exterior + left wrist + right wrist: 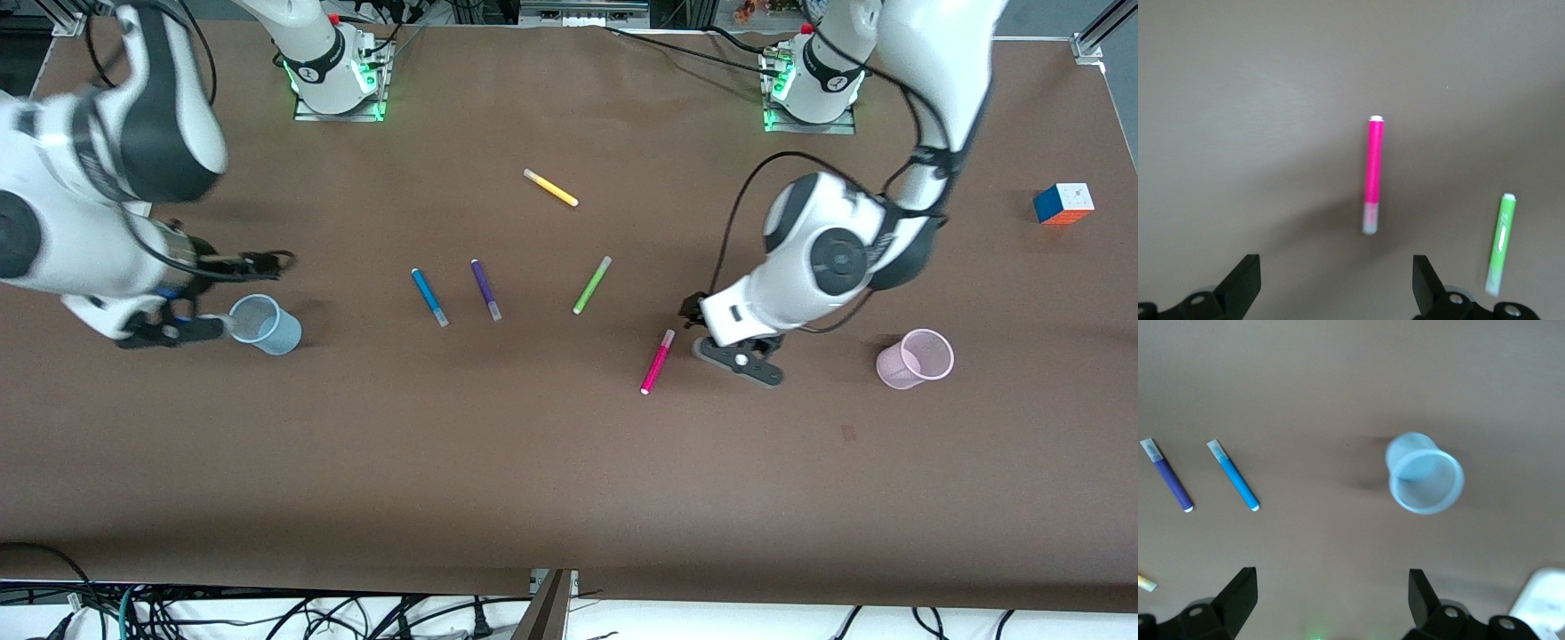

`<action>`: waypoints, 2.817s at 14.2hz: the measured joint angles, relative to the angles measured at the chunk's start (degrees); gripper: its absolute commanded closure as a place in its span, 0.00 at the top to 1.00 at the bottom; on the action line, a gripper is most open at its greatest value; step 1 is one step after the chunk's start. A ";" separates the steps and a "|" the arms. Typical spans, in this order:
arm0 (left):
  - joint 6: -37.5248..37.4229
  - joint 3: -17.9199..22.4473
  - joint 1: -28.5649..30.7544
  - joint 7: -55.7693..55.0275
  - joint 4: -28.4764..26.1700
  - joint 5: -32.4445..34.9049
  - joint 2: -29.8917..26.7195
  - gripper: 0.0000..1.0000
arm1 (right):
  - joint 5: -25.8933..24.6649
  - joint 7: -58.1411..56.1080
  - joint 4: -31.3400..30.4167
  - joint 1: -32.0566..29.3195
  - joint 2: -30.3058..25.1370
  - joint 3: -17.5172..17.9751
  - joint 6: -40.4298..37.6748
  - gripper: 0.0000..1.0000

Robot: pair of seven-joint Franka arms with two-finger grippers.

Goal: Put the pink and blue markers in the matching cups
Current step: 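Close both grippers on the pink and blue markers and lift them, then carry the pink marker over the pink cup and blue over blue cup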

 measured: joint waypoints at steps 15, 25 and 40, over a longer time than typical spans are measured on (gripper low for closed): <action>13.75 0.33 -5.82 -8.81 -4.17 7.58 9.54 0.65 | 0.15 0.83 -2.69 14.61 18.40 0.47 25.87 1.00; 14.05 0.92 -6.21 -10.09 -2.96 8.45 9.81 0.00 | 2.12 0.83 -10.46 14.71 17.79 1.56 34.16 1.00; -35.09 0.91 -1.83 -2.80 6.52 8.49 -10.47 0.00 | 2.17 0.86 -14.40 14.71 16.45 2.45 36.56 0.00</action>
